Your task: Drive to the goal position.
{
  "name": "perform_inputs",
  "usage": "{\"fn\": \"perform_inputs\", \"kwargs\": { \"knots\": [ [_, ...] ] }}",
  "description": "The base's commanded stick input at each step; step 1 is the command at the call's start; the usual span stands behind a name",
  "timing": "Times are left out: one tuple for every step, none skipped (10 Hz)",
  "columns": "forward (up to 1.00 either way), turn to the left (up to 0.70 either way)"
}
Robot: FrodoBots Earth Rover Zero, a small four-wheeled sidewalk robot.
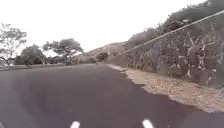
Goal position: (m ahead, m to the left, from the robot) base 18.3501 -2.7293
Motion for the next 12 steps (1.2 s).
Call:
{"fn": "perform_inputs", "kwargs": {
  "knots": [
    [0.5, 0.0],
    [0.5, 0.0],
    [0.5, 0.0],
    [0.5, 0.0],
    [0.5, 0.0],
    [0.5, 0.0],
    [0.5, 0.0],
    [0.5, 0.0],
    [0.5, 0.0],
    [0.5, 0.0],
    [0.5, 0.0],
    [0.5, 0.0]
  ]
}}
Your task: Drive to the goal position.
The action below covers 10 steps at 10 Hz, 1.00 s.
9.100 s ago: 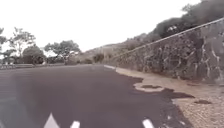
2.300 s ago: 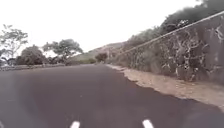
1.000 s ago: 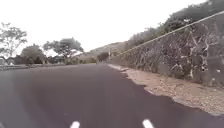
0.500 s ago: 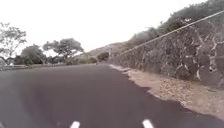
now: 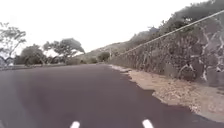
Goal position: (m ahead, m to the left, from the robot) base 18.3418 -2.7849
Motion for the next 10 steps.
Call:
{"fn": "perform_inputs", "kwargs": {
  "knots": [
    [0.5, 0.0],
    [0.5, 0.0],
    [0.5, -0.37],
    [0.5, -0.5],
    [0.5, -0.5],
    [0.5, -0.13],
    [0.5, -0.03],
    [0.5, -0.01],
    [0.5, 0.0],
    [0.5, 0.0]
  ]
}}
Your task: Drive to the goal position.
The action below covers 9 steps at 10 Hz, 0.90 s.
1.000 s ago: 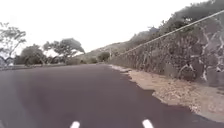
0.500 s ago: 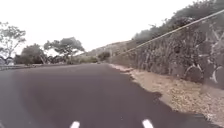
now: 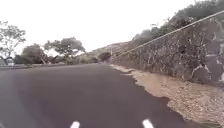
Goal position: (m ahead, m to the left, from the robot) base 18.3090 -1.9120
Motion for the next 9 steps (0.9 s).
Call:
{"fn": "perform_inputs", "kwargs": {
  "knots": [
    [0.5, 0.0],
    [0.5, 0.0],
    [0.5, 0.0],
    [0.5, 0.0],
    [0.5, 0.0],
    [0.5, 0.0],
    [0.5, 0.0],
    [0.5, 0.0],
    [0.5, 0.0]
  ]
}}
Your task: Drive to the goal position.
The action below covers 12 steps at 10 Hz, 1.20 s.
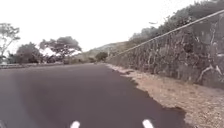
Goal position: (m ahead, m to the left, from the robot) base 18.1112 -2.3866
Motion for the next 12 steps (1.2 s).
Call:
{"fn": "perform_inputs", "kwargs": {
  "knots": [
    [0.5, 0.0],
    [0.5, 0.0],
    [0.5, 0.0],
    [0.5, 0.0],
    [0.5, 0.0],
    [0.5, 0.0],
    [0.5, 0.0],
    [0.5, 0.0],
    [0.5, 0.0],
    [0.5, 0.0],
    [0.5, 0.0],
    [0.5, 0.0]
  ]
}}
